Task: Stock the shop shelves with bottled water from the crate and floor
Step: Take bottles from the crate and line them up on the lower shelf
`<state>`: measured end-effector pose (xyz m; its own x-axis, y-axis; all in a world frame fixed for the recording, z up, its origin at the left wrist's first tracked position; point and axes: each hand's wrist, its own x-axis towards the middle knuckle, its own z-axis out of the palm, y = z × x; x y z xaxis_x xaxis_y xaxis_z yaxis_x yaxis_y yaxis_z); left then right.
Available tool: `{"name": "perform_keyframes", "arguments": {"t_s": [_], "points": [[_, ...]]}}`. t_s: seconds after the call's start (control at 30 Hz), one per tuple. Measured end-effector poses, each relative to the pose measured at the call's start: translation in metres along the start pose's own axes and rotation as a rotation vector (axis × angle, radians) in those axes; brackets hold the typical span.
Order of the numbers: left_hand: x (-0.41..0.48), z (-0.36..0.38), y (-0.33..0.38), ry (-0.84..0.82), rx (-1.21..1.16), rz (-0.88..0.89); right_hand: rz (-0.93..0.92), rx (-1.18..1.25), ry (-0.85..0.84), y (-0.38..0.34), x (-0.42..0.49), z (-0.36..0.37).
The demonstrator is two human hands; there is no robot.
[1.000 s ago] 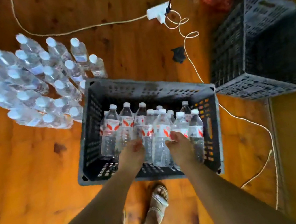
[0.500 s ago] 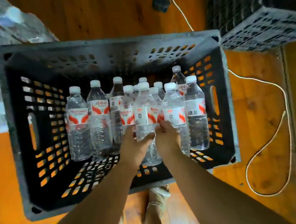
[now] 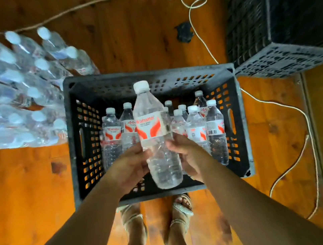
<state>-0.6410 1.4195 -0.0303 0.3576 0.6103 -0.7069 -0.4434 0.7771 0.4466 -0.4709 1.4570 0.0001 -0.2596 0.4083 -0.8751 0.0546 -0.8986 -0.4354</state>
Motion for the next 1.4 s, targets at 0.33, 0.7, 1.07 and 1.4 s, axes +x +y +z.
{"name": "perform_keyframes", "arguments": {"t_s": [0.33, 0.7, 1.07, 1.4], "points": [[-0.158, 0.046, 0.123, 0.224, 0.049, 0.302, -0.495, -0.274, -0.001, -0.106, -0.122, 0.134], [-0.468, 0.049, 0.134, 0.539, -0.189, 0.874, -0.622, -0.696, -0.518, -0.112, -0.306, 0.343], [-0.731, -0.055, -0.001, 1.076, -0.456, 1.142, -0.723, -1.034, -0.987, 0.079, -0.419, 0.601], [-0.85, -0.196, -0.114, 1.313, -0.603, 1.084, -0.658, -1.205, -1.181, 0.268, -0.402, 0.754]]}}
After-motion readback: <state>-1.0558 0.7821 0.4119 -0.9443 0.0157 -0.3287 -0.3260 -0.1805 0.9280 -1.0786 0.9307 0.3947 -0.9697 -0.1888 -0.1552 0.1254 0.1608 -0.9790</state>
